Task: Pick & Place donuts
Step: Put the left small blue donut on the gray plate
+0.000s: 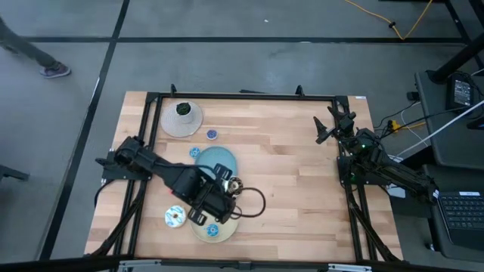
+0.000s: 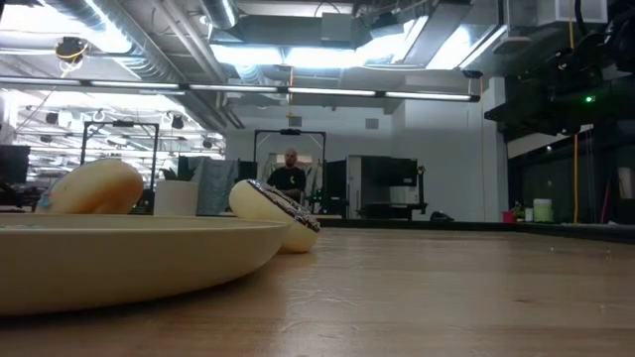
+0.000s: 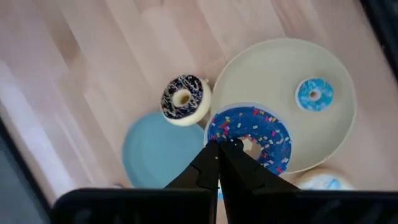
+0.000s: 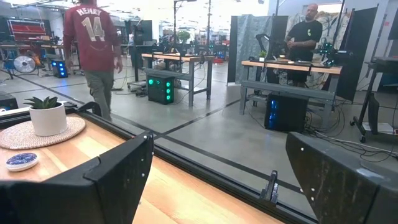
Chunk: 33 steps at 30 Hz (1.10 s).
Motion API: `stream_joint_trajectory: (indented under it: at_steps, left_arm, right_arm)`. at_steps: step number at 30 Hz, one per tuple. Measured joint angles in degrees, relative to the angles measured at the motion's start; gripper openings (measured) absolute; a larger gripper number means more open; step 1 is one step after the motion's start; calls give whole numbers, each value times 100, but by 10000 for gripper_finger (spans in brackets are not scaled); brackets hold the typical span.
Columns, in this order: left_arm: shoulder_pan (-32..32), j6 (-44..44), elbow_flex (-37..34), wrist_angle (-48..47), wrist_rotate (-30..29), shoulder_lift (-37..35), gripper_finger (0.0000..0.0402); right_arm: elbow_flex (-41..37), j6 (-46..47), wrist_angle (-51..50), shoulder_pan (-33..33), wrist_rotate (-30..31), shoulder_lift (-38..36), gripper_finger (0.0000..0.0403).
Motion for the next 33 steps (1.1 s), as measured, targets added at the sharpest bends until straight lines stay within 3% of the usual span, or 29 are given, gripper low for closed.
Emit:
stream_joint_trajectory:
  at_steps: [11,33]
  left_arm:
    - [-228,1219,0,0,-32,206,2]
    - [-368,1232,0,500,29,1227,2]
  right_arm:
    - [0,0,-2,2,0,-2,365]
    - [-1,0,-1,1,0,-1,365]
